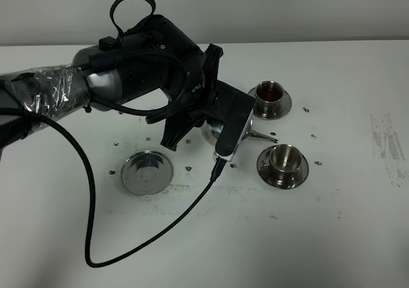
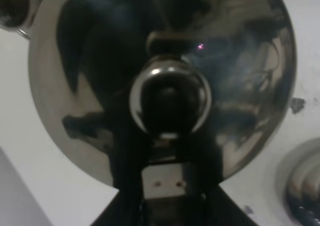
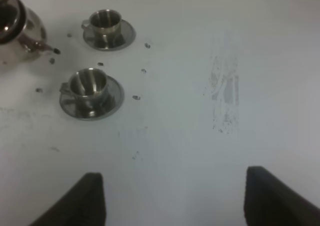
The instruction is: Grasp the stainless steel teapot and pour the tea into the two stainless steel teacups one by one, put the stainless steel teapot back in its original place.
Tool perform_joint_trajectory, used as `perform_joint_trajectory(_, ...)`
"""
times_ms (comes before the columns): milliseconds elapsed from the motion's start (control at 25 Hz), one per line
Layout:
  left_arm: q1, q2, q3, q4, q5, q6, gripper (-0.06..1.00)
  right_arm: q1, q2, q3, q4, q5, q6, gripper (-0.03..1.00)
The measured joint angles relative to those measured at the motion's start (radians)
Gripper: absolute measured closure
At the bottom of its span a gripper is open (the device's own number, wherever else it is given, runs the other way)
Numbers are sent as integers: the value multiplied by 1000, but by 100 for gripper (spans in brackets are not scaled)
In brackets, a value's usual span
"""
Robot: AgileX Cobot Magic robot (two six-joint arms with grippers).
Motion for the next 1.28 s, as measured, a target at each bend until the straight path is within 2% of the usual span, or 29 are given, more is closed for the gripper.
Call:
perform_joint_trajectory(520,-35,1,0,119,-24,1,75,0,0,0,0,0,0,37)
perform_joint_trajectory(1120,-51,33,0,245,-63,-45,75,0,0,0,0,0,0,37)
perform_joint_trajectory(1280,-58,33,0,256,-81,-45,75,0,0,0,0,0,-1,37)
